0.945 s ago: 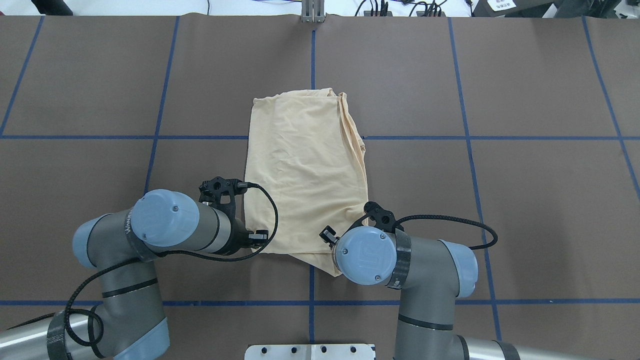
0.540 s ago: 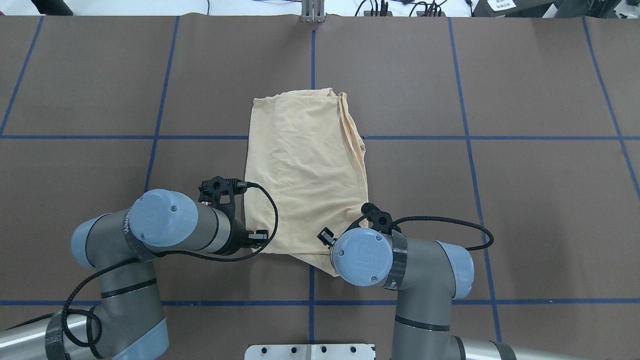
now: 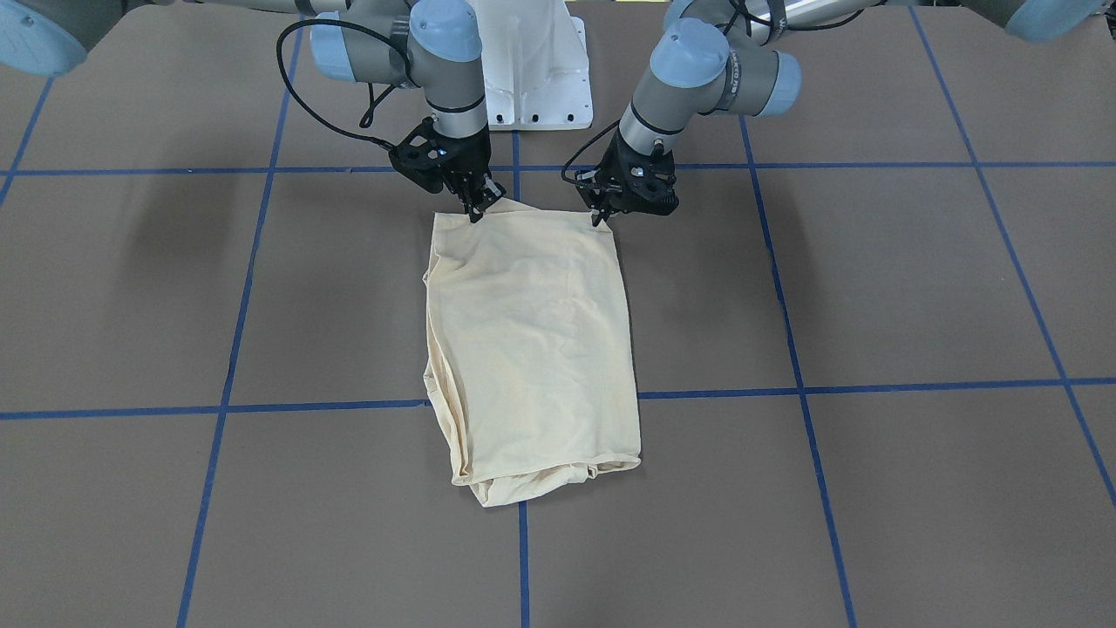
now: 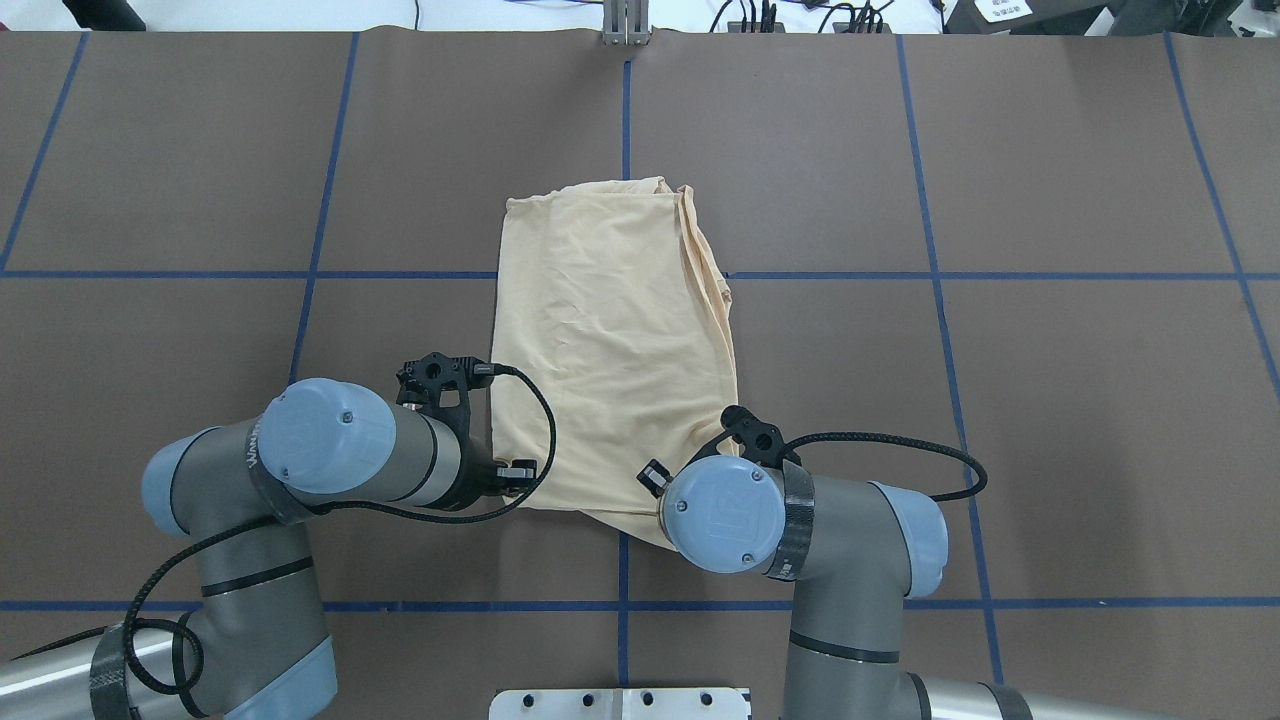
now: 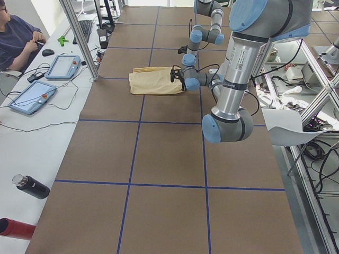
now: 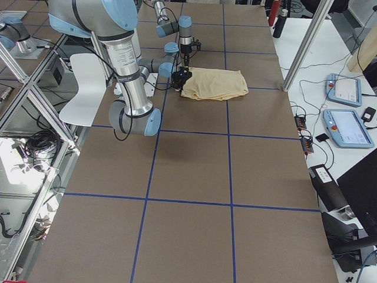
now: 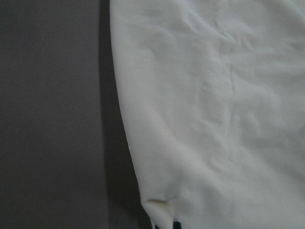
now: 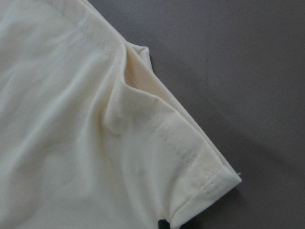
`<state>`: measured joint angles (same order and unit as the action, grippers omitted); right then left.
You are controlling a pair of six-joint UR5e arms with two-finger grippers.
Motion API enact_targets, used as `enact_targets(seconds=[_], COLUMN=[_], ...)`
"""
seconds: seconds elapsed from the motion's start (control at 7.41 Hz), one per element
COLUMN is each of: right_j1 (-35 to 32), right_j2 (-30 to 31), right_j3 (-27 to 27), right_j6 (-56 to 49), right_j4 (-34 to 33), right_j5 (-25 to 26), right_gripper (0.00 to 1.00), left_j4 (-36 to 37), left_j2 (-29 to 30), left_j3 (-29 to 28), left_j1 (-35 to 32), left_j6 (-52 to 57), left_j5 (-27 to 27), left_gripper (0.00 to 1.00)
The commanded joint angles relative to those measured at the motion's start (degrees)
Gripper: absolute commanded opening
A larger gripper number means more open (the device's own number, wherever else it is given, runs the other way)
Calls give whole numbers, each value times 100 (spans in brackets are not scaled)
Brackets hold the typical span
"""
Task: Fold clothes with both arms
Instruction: 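Grasp the near end corners with the left and right grippers, then lift the near end with both grippers and fold it away from the robot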
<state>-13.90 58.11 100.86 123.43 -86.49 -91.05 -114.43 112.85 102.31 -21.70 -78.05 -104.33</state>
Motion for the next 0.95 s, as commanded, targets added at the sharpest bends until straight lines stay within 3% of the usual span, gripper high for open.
enact_targets(seconds=[0.0, 0.41, 0.81], right_j1=[-52, -87, 605], right_j2=[16, 191, 209], right_j3=[91, 739, 2651], right_j6=[-29, -30, 5], right_j4=[0, -244, -1919], right_j5=[0, -35, -35], right_gripper=[0, 0, 0], left_j4=[0, 131, 1612], left_j2=[0, -122, -158], left_j3=[9, 778, 2578], left_j1=[-1, 60, 621], left_j6=[0, -26, -350], left_j5=[0, -53, -387], left_gripper=[0, 0, 0])
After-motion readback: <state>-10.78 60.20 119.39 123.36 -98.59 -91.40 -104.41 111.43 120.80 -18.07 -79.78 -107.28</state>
